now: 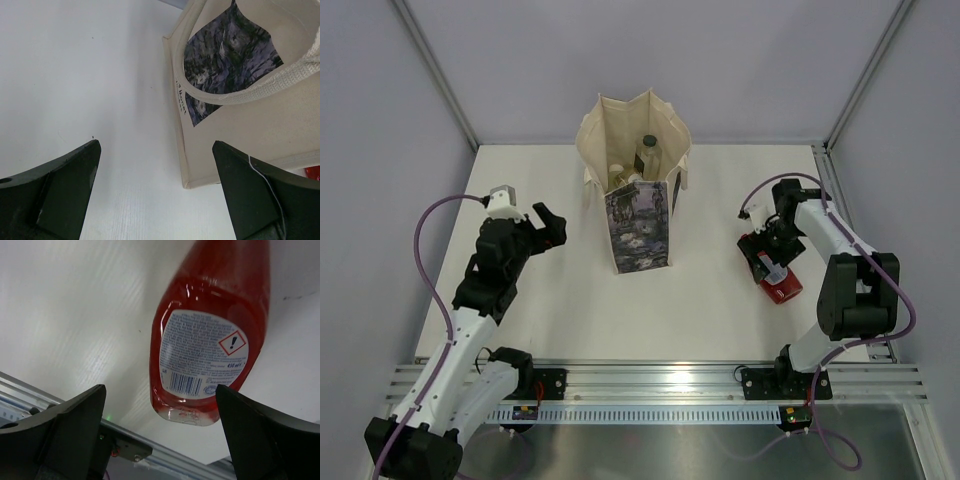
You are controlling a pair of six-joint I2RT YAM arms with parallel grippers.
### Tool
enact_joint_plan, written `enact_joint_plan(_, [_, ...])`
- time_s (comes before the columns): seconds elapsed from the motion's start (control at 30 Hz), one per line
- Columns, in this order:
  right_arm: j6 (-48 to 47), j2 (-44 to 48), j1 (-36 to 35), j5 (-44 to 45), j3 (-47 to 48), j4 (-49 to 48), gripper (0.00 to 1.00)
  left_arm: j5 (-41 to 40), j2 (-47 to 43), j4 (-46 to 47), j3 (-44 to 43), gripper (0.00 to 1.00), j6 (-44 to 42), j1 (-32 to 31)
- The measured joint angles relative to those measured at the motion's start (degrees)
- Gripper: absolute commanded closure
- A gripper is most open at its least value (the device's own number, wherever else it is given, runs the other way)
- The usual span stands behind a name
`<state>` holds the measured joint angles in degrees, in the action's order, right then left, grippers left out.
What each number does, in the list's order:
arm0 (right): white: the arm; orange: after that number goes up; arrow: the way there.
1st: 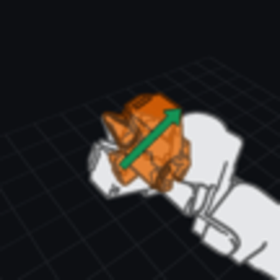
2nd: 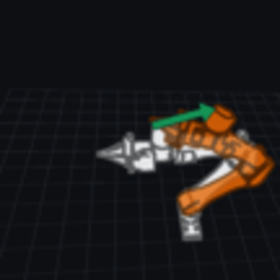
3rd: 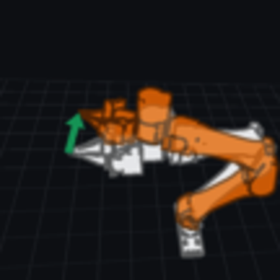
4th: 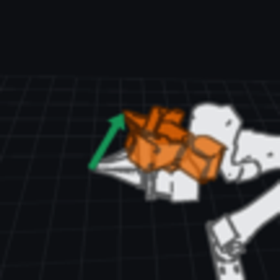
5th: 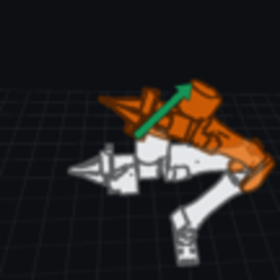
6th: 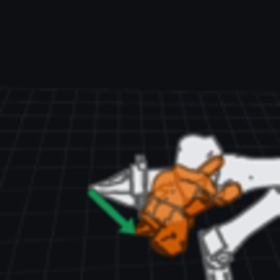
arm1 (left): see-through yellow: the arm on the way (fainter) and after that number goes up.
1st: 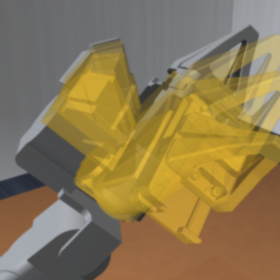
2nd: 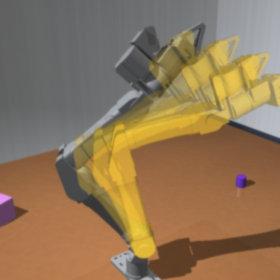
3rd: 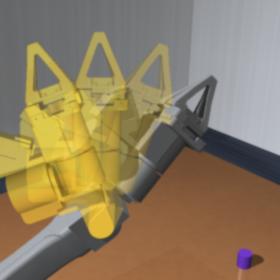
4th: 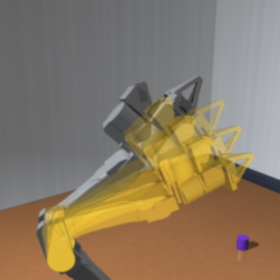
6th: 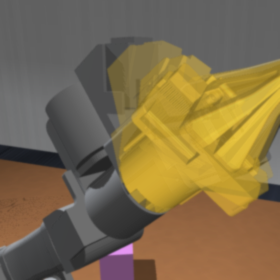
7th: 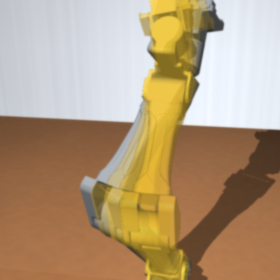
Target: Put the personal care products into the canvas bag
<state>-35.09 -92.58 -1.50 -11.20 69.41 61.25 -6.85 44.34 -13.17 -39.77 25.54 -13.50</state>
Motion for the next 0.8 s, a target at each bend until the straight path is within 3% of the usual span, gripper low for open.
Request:
enact_joint_plan(0.47, [2.78,-4.28,-0.31,9.03,-3.43,-7.96,0.0,1.01,-2.82,-0.52,2.38,0.01,0.28,0.17])
enact_joint_plan(0.8, [6.78,-6.49,-7.72,20.76,-5.53,-12.57,0.0,0.96,-3.67,-0.5,2.67,0.01,0.5,0.26])
